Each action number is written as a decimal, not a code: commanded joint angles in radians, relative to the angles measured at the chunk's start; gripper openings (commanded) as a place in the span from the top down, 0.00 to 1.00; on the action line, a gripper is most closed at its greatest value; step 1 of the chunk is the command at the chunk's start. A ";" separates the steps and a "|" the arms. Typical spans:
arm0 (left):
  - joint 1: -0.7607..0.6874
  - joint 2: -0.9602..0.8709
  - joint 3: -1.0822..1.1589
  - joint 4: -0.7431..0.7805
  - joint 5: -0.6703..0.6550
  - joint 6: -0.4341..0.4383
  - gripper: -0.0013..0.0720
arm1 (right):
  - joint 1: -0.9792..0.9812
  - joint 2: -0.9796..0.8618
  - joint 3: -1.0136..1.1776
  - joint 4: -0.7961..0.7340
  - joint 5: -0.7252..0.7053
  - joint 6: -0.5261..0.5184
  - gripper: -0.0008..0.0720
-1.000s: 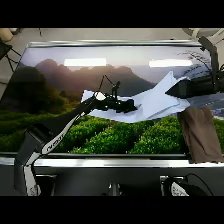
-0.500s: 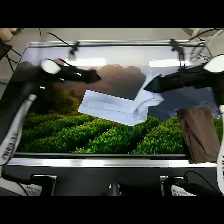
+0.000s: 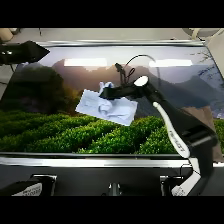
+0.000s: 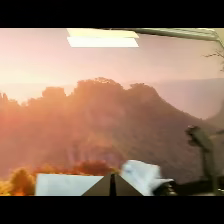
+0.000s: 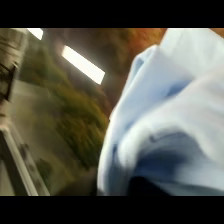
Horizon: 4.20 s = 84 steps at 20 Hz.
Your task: Fold the shirts.
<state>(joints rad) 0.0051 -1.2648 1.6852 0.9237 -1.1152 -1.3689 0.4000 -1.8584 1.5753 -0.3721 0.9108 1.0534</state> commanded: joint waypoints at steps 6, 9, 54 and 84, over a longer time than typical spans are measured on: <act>-0.050 0.033 -0.001 0.040 -0.033 0.008 0.94 | -0.078 -0.042 0.035 0.204 0.164 -0.176 0.17; -0.050 0.033 -0.001 0.096 -0.034 0.008 0.94 | -0.222 0.029 0.035 -0.137 0.342 -0.033 0.17; -0.121 0.007 -0.001 0.135 -0.045 0.008 0.94 | -1.301 0.418 0.106 -0.507 0.567 0.002 0.95; -0.121 0.007 0.005 0.108 -0.019 0.034 0.94 | -1.345 0.534 -0.414 -1.292 0.733 0.015 0.12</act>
<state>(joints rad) -0.1154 -1.2579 1.6859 1.0473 -1.1397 -1.3331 -0.9455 -1.3266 1.0943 -1.6390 1.6188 1.0729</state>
